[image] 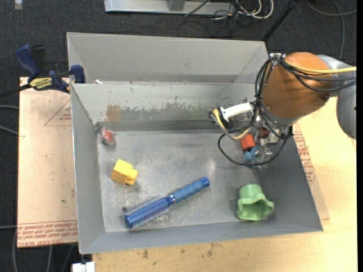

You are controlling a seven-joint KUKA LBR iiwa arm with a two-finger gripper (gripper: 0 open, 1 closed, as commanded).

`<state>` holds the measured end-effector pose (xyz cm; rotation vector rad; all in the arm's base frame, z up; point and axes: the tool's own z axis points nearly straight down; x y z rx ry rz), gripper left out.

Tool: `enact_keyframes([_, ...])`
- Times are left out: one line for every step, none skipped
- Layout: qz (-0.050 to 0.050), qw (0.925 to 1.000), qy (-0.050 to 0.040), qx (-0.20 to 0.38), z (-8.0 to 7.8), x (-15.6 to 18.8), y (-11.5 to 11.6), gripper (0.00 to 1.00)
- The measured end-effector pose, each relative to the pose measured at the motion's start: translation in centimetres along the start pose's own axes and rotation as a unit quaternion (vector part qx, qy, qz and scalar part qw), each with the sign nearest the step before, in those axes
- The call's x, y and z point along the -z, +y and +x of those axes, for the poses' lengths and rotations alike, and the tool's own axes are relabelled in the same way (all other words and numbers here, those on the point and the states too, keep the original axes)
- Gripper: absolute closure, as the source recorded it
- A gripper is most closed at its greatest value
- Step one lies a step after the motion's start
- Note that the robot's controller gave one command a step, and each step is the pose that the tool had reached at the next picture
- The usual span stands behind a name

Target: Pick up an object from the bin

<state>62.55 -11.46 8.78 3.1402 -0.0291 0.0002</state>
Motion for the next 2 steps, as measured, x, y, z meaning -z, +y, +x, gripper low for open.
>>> enact_keyframes([0.002, 1.0, 0.0007, 0.005, 0.1, 0.0, -0.7, 1.0])
enact_keyframes([0.0, 1.0, 0.0014, -0.008, 1.6, -1.5, -1.7, 1.0])
